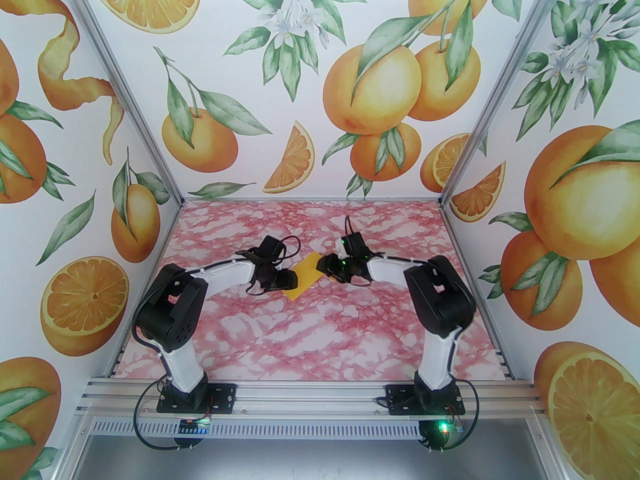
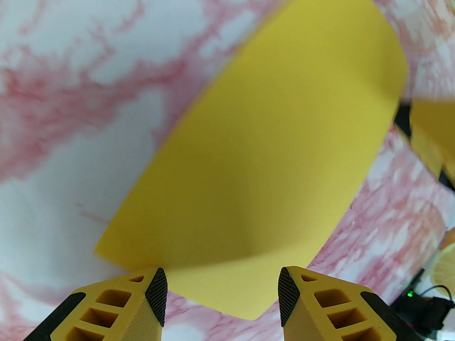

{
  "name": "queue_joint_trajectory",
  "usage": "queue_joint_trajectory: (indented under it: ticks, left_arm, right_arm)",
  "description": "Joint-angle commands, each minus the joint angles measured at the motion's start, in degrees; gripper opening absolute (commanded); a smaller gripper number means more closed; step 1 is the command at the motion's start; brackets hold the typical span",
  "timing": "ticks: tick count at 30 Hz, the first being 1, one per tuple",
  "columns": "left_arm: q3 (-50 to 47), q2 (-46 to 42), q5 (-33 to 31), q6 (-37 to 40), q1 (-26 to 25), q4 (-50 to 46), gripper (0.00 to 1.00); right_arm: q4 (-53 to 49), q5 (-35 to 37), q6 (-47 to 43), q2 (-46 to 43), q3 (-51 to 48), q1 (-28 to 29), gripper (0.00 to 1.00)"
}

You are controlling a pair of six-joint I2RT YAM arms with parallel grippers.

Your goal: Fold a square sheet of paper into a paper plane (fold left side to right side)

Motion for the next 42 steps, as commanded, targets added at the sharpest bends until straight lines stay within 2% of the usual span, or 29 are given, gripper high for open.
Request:
queue_joint_trajectory:
  ticks: [1, 8, 14, 16, 20, 21, 23, 24, 25, 29, 33, 42]
  left_arm:
    - [-2.21, -0.75, 4.91, -3.82, -1.92, 5.77, 0.56]
    - [-1.44, -1.41, 4.21, -6.99, -4.53, 6.58, 0.56]
    - [0.11, -3.38, 2.23, -7.46, -3.59, 3.36, 0.56]
    - [0.19, -4.61, 0.71, -7.75, -2.88, 1.69, 0.56]
    - [-0.14, -6.87, -0.88, -7.54, -1.53, -0.41, 0.57]
    - [-0.37, -7.67, -1.22, -7.31, -1.1, -0.84, 0.57]
    - [-0.64, -8.49, -1.48, -7.01, -0.49, -1.43, 0.57]
    - [-0.89, -9.05, -1.52, -6.65, 0.04, -1.83, 0.57]
    - [-1.53, -9.62, -1.52, -5.96, 1.04, -2.25, 0.57]
    - [-2.82, -9.59, -1.02, -5.17, 2.33, -2.1, 0.57]
    - [-4.34, -10.12, -0.51, -5.27, 2.86, -1.26, 0.57]
    - [-7.22, -10.69, 1.35, -7.67, 3.0, 1.13, 0.61]
  right_arm:
    - [-2.39, -1.2, -1.86, 2.85, 4.72, 0.43, 0.52]
    - [-6.23, -1.25, -3.52, 5.35, 9.4, 0.53, 0.56]
    - [-8.87, 2.7, -5.99, -1.71, 3.13, 0.52, 0.69]
    - [-8.71, 2.9, -5.88, -4.59, 0.57, 0.53, 0.71]
    - [-7.05, 1.89, -4.69, -8.29, -3.39, 1.2, 0.6]
    - [-6.18, 0.98, -3.97, -8.82, -4.26, 1.57, 0.53]
    - [-5.31, 0.23, -3.18, -9.1, -4.87, 2.01, 0.48]
    - [-3.53, -1.03, -1.56, -9.17, -5.74, 2.94, 0.42]
    - [-0.76, -1.98, 0.94, -8.45, -6.3, 4.48, 0.28]
    - [10.33, -4.74, 9.54, -6.28, -8.74, 6.51, 0.14]
    - [15.56, -5.3, 14.06, -4.25, -9.51, 8.15, 0.12]
    - [11.02, -4.29, 9.88, -0.29, -9.44, 8.32, 0.05]
